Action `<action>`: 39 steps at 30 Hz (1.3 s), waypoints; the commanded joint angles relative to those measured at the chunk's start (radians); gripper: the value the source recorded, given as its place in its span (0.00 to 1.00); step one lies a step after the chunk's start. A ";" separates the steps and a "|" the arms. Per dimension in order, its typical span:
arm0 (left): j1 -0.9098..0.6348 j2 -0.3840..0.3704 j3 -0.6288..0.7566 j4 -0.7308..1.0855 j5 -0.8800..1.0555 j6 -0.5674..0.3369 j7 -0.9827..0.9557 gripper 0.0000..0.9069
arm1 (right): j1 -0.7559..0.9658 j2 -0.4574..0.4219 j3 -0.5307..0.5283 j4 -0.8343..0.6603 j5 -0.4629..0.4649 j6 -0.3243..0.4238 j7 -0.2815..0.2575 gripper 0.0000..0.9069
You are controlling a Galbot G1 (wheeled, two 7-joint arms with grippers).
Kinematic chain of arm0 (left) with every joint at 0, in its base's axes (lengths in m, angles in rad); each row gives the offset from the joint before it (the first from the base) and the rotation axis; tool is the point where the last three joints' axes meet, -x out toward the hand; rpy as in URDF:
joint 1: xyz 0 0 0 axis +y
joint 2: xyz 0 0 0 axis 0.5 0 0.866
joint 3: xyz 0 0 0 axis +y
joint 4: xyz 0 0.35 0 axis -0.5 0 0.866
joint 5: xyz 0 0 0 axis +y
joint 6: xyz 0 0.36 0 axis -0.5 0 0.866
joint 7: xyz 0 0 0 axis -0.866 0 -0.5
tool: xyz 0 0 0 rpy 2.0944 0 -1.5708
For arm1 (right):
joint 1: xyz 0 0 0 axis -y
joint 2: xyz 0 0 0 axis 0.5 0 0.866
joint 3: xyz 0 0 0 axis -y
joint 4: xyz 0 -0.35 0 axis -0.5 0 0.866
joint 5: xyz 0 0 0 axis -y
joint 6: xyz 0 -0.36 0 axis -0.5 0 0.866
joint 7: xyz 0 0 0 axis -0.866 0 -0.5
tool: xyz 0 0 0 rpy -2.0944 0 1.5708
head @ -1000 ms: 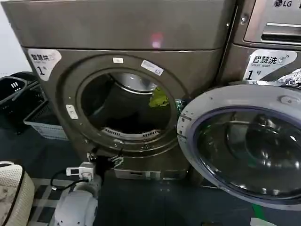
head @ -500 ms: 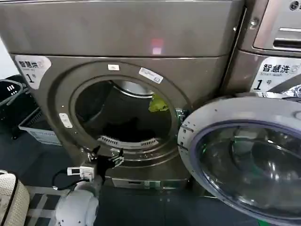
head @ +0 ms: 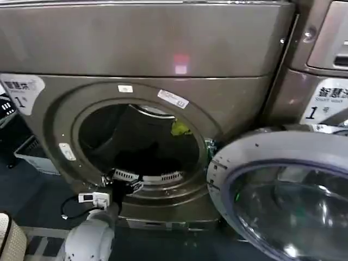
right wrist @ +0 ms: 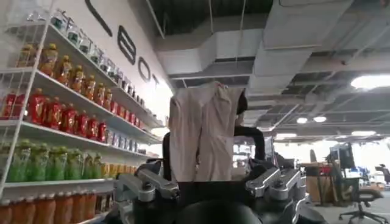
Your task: Grasp the clothes from the dryer.
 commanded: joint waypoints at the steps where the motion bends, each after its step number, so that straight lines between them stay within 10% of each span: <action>1: -0.001 0.000 0.000 0.004 0.005 0.049 0.000 1.00 | -0.003 0.001 -0.001 -0.001 -0.002 0.001 0.008 1.00; 29: -0.337 -0.012 0.009 0.393 0.121 -0.078 0.004 1.00 | 0.010 0.000 -0.021 0.007 -0.004 0.023 0.007 1.00; 32: -0.352 -0.007 0.000 0.414 0.348 -0.092 0.215 1.00 | 0.012 0.000 -0.027 0.008 -0.007 0.023 0.006 1.00; 35: -0.381 0.014 -0.019 0.438 0.809 -0.289 0.595 1.00 | 0.013 -0.004 -0.031 0.011 -0.007 0.021 0.006 1.00; 39: -0.480 0.017 -0.010 0.481 0.897 -0.327 0.698 1.00 | 0.016 -0.005 -0.036 0.014 -0.007 0.020 0.006 1.00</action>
